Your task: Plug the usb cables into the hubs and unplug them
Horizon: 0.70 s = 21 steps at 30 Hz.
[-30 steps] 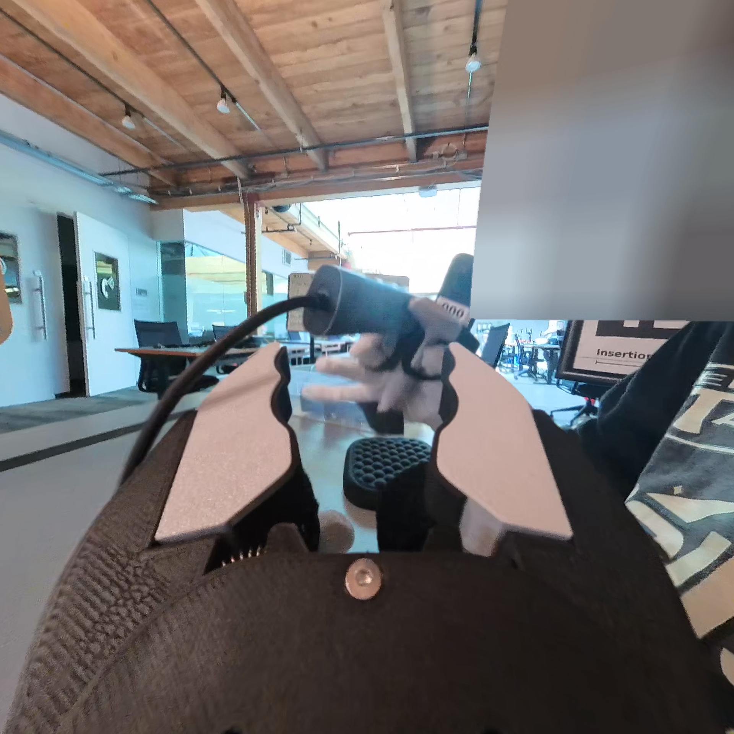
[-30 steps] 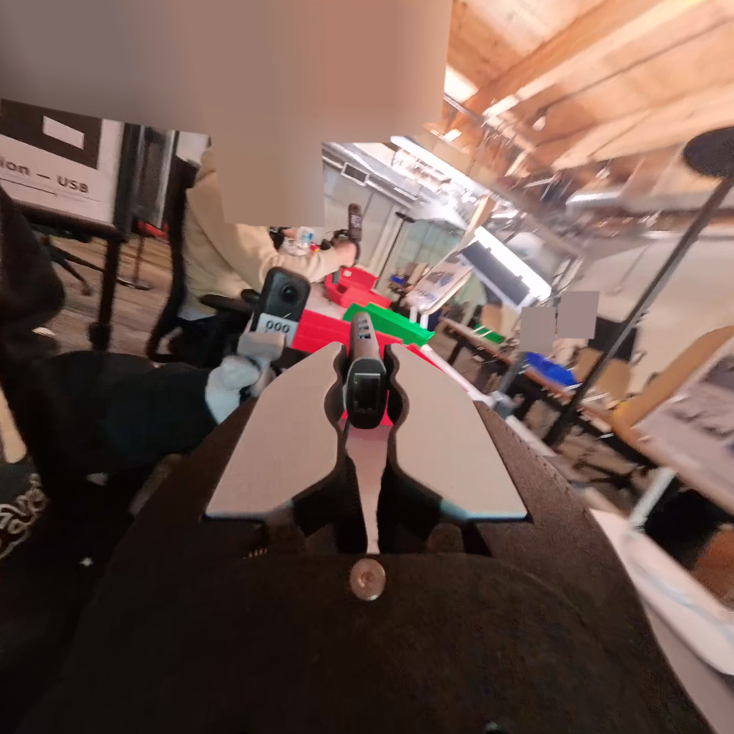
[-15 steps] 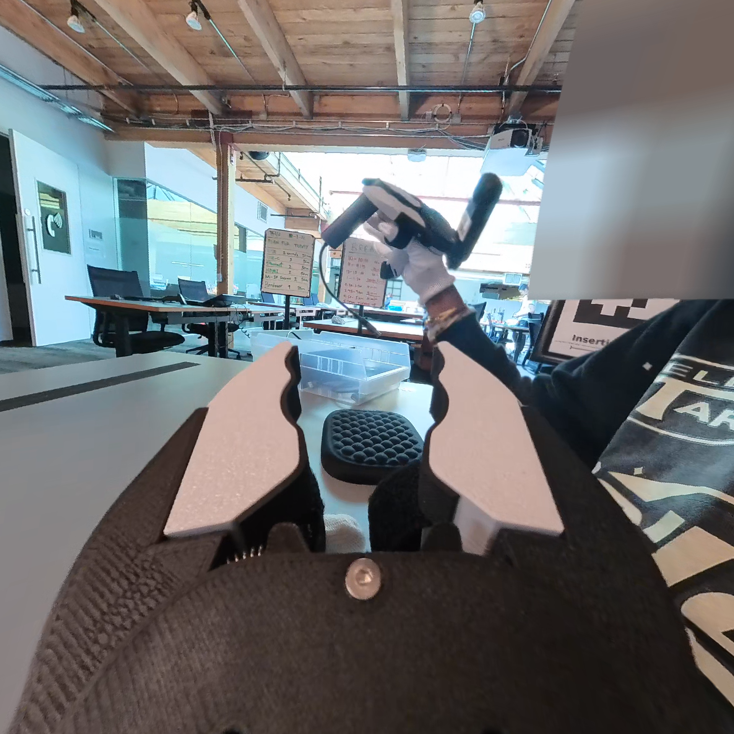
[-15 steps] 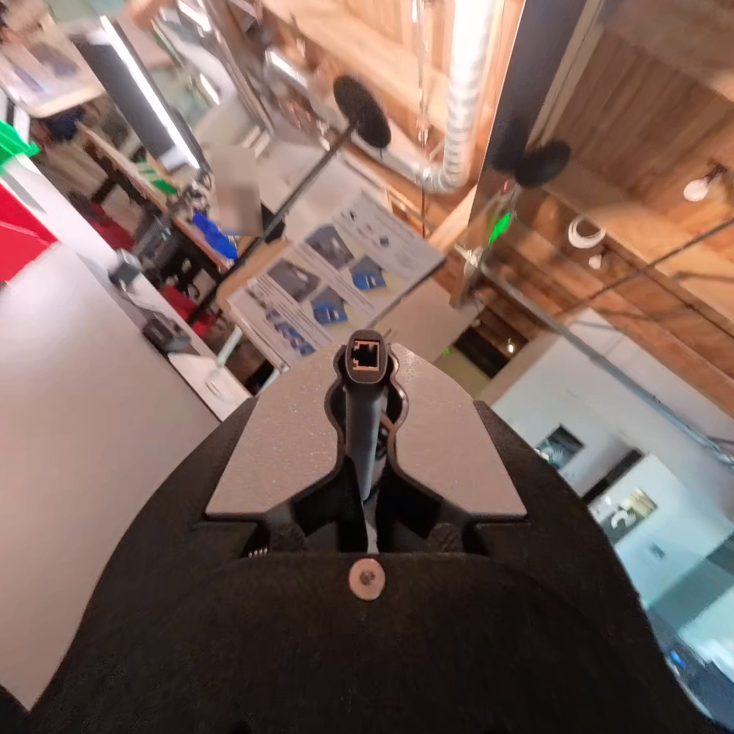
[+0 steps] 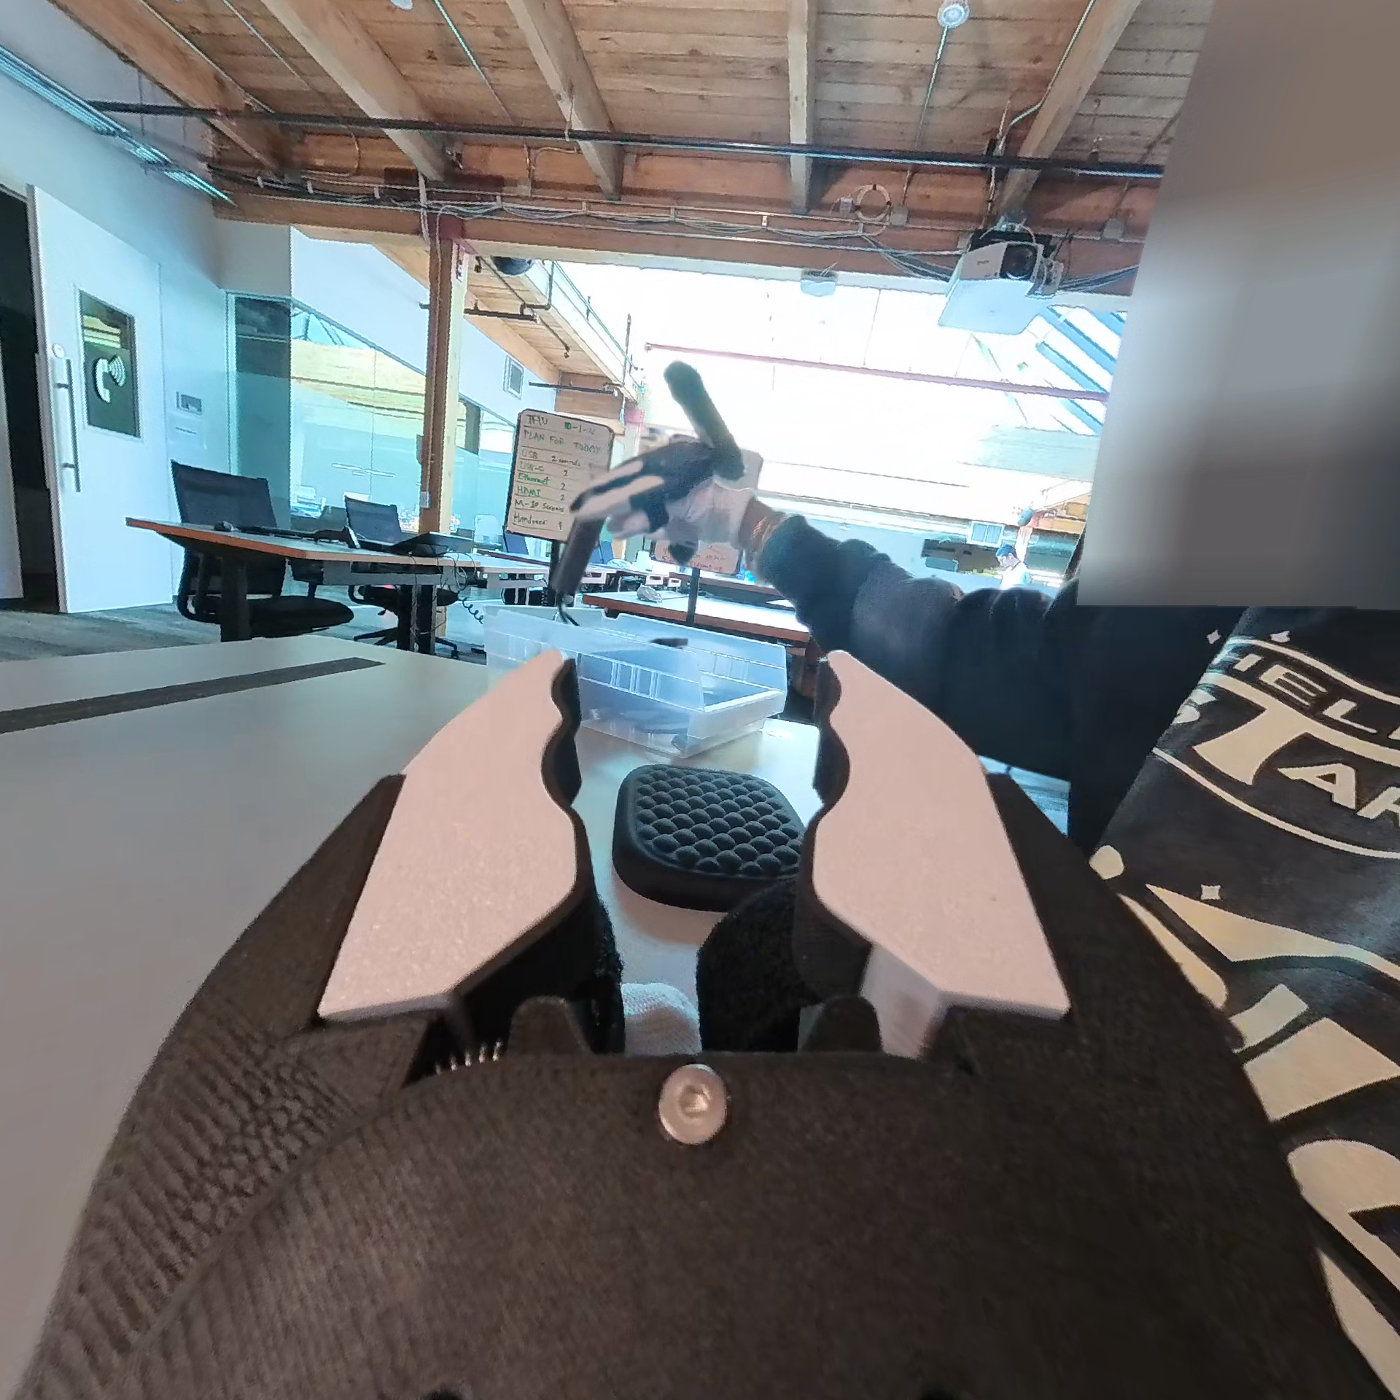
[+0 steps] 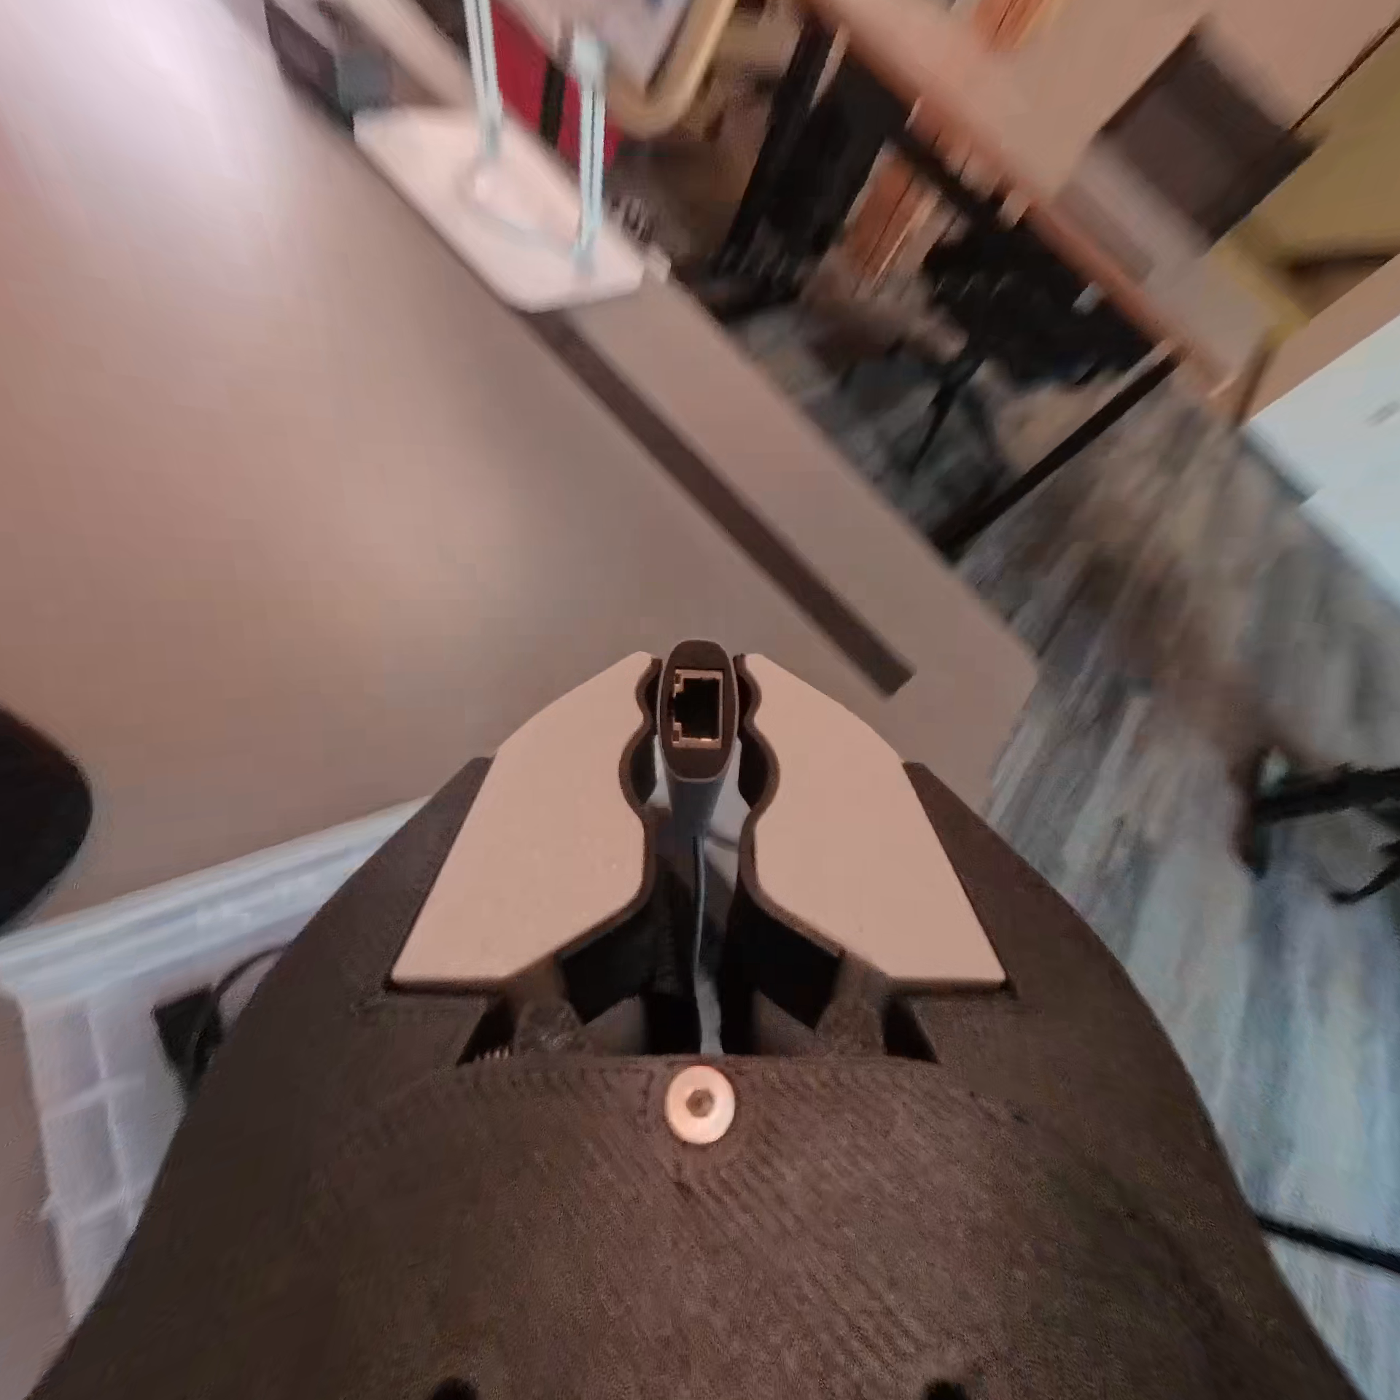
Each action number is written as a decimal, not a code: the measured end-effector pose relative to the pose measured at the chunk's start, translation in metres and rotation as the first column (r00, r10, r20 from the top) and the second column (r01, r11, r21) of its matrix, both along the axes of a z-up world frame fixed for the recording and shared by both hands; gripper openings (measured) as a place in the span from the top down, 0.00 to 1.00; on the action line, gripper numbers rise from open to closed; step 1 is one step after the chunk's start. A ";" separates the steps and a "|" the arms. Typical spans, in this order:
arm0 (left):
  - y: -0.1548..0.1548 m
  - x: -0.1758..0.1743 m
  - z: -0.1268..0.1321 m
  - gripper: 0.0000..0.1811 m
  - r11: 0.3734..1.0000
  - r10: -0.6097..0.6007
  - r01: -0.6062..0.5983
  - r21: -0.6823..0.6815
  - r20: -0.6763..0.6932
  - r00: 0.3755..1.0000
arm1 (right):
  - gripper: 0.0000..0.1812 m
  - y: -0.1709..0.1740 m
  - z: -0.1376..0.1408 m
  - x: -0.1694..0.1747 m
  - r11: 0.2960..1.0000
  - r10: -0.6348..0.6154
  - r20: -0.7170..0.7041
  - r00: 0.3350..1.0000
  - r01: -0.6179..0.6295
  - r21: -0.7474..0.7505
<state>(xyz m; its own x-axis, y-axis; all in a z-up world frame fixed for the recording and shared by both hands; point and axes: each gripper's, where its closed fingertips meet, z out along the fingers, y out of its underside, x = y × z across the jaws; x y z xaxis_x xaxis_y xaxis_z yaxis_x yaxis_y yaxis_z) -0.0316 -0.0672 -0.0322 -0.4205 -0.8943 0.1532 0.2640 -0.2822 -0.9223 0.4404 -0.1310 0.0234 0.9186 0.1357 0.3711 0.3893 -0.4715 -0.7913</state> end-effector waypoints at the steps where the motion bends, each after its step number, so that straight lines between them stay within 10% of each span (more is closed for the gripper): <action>1: 0.000 0.000 0.000 0.67 1.000 -0.001 0.001 0.000 -0.001 1.000 | 0.91 -0.003 -0.019 0.006 0.996 -0.014 -0.028 1.000 0.012 -0.092; 7: 0.000 0.000 -0.001 0.67 1.000 -0.001 0.001 -0.004 -0.005 1.000 | 0.91 -0.032 -0.100 0.029 0.889 -0.124 -0.074 0.990 0.077 -0.451; 13: -0.001 0.000 -0.001 0.67 1.000 -0.004 0.004 -0.001 -0.009 1.000 | 0.90 -0.045 -0.108 0.047 0.874 -0.222 -0.118 0.968 0.144 -0.465; 21: -0.001 0.000 -0.001 0.67 1.000 0.000 0.000 0.002 -0.005 1.000 | 0.73 -0.114 -0.119 0.093 0.618 -0.376 0.207 0.903 0.411 -0.670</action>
